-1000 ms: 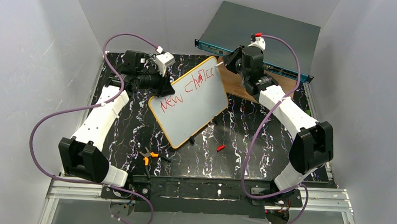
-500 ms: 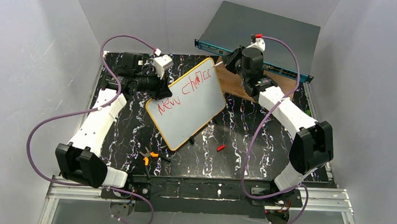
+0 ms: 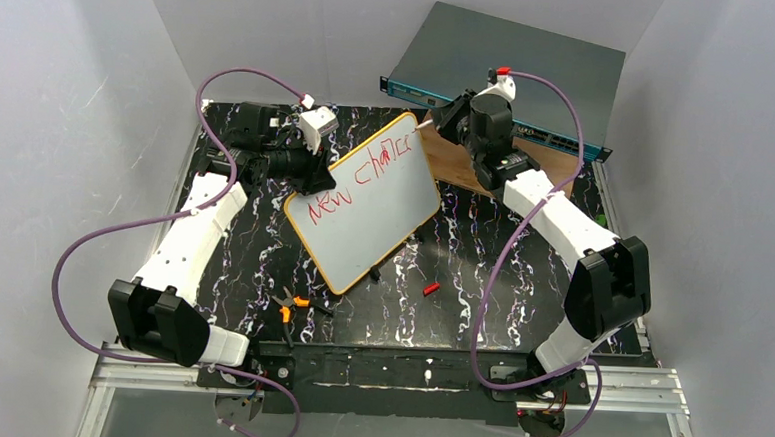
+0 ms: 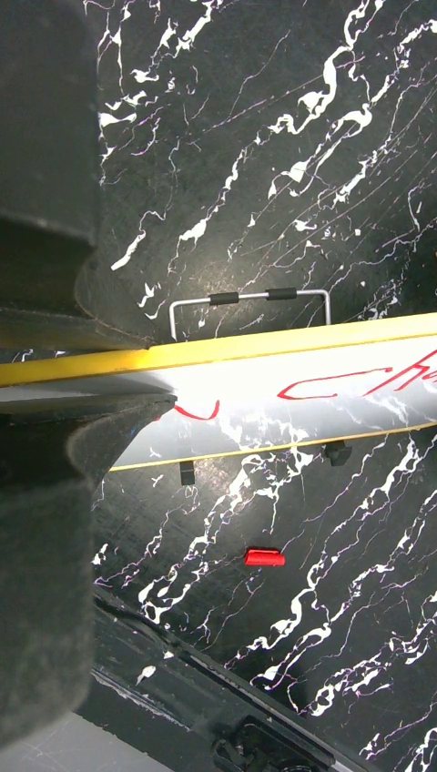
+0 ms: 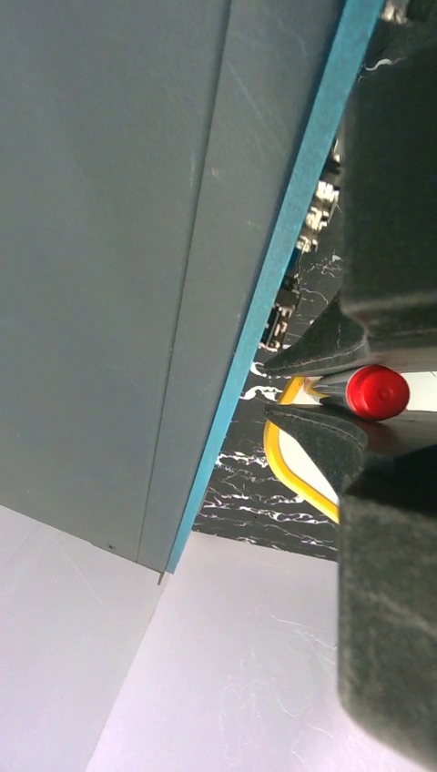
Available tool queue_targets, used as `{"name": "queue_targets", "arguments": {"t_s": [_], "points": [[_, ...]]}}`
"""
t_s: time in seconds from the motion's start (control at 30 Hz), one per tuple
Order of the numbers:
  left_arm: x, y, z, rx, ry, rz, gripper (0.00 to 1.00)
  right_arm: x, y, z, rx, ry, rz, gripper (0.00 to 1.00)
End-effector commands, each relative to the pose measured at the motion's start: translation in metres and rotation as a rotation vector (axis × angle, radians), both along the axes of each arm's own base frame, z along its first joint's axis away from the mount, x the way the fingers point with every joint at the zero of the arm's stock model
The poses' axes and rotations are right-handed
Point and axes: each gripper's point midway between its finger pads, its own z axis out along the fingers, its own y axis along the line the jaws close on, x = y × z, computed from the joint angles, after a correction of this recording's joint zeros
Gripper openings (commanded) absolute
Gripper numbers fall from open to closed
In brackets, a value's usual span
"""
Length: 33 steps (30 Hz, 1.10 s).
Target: Write a sentence on the whiteboard
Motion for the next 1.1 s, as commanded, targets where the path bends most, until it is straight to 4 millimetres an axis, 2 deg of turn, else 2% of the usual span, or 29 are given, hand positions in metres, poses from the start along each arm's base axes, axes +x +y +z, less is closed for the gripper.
{"name": "queue_targets", "arguments": {"t_s": [0.0, 0.23, 0.6, 1.07], "points": [[0.008, 0.002, 0.011, 0.042, -0.098, -0.032, 0.0, -0.005, 0.016, 0.028, 0.058, -0.076, 0.031, 0.01], [0.011, 0.002, 0.012, 0.046, -0.103, -0.031, 0.0, -0.011, 0.017, 0.011, 0.024, -0.035, 0.033, 0.01], [0.012, 0.001, 0.011, 0.044, -0.102, -0.034, 0.0, -0.016, 0.005, -0.014, -0.029, 0.017, -0.008, 0.01], [0.011, 0.002, 0.012, 0.044, -0.108, -0.035, 0.0, -0.005, -0.011, -0.011, -0.052, 0.011, -0.057, 0.01]]}}
